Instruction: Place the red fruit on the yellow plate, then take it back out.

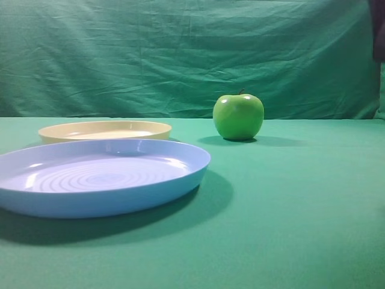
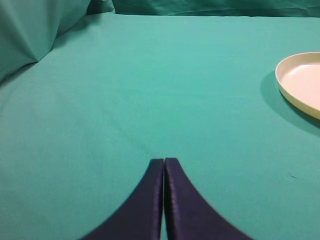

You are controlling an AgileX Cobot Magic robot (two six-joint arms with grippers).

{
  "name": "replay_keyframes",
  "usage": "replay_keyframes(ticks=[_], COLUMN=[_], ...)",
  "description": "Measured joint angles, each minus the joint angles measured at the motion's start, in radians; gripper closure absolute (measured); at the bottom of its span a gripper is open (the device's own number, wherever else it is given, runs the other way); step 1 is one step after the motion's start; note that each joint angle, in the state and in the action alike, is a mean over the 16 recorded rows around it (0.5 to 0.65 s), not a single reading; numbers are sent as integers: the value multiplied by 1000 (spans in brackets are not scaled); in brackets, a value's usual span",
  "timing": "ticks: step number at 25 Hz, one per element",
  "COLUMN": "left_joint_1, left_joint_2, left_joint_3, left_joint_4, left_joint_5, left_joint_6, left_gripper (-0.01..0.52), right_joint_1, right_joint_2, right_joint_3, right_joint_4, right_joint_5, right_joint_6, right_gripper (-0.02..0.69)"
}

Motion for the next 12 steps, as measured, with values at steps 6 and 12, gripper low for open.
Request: replay_keyframes(ticks=[6,12], left_joint_1=[0,0], left_joint_2=[0,0], left_joint_3=[0,0], left_joint_4=[0,0], left_joint_5=[0,0], left_joint_6=[0,0], left_gripper=[514,514], right_joint_1=[0,0], right_joint_2=[-236,-443], right_joint_3=[23,94], right_joint_4=[52,107], right_joint_5=[8,-7], right_joint_6=[-33,-67], right_gripper=[662,665])
